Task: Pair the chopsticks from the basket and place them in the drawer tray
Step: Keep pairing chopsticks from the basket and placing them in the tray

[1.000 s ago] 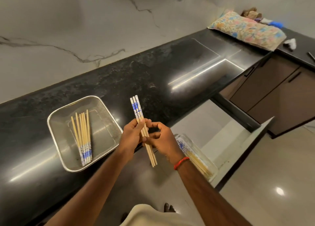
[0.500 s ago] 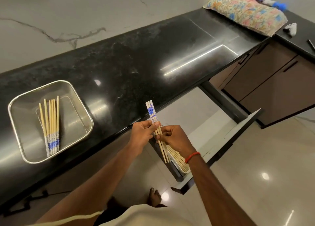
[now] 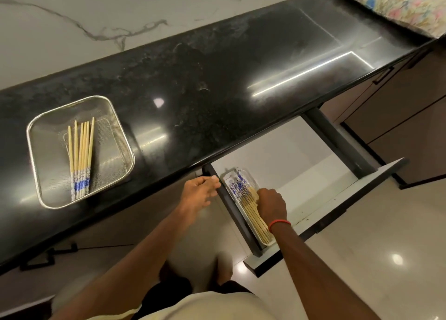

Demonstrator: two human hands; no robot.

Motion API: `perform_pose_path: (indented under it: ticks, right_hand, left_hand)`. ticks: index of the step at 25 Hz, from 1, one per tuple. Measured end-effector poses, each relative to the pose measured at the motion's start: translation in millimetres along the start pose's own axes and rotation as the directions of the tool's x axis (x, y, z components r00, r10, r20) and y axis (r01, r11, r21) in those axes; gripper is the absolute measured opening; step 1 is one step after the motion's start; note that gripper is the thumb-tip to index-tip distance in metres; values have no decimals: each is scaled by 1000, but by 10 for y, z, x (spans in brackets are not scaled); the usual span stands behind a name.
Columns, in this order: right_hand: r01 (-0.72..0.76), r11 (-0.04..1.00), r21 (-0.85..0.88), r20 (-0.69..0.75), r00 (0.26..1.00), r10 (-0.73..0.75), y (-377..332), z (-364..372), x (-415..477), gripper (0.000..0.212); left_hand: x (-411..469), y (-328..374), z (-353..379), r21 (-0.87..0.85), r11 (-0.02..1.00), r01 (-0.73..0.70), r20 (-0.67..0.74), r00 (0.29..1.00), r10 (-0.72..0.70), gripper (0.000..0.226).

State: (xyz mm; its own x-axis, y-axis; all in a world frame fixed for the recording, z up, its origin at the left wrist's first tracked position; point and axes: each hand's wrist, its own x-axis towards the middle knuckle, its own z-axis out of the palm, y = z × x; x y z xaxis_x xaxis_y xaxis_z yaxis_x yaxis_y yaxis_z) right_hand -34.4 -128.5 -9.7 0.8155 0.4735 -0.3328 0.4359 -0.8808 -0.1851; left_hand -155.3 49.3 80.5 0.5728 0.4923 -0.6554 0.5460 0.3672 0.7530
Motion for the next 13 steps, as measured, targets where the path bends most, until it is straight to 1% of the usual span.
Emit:
perform_pose_path:
  ticks: [2,5,10,13]
  right_hand:
    - [58,993,-100,13,998,-57,-6,67,33,16]
    - [126,973,-192,76,991,-113,-41,124,83,20]
    - [185,943,-275,133,979,-153,-31,238,134,22]
    - [200,936,-289,137,976,-166,6,315,117,24]
  left_hand:
    - [10,-44,-62,8,1000,3,-8,1000,-3,18]
    - [15,-103,-98,10,1000,20,-28,999,-20,18]
    - [-6,-143,-82,19,1000,25,-18,1000,-25,19]
    - [-11,-155,-70,18,999,37,-20,999,-37,19]
